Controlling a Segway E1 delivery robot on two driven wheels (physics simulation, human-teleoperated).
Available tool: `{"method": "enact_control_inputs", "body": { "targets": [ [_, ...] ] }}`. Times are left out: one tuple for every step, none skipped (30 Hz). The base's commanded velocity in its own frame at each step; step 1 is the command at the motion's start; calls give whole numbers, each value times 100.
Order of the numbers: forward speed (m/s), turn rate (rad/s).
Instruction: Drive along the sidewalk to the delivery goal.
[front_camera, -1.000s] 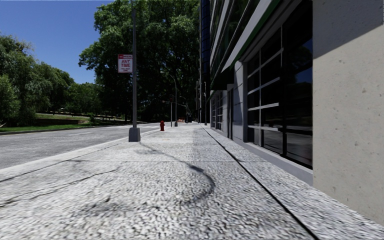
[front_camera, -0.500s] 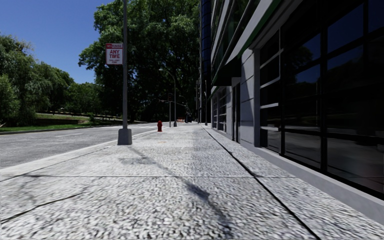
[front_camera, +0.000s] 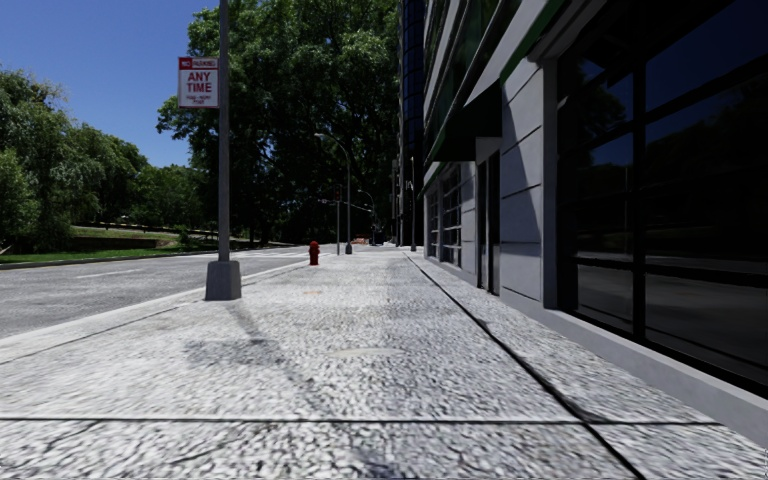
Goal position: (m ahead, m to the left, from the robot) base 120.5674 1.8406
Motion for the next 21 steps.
{"method": "enact_control_inputs", "body": {
  "targets": [
    [200,0],
    [200,0],
    [200,0],
    [200,0],
    [200,0],
    [200,0],
    [200,0],
    [200,0],
    [200,0],
    [200,0],
    [200,0],
    [200,0],
    [200,0],
    [200,0],
    [200,0],
    [200,0],
    [200,0],
    [200,0],
    [200,0],
    [200,0],
    [200,0]
  ]
}}
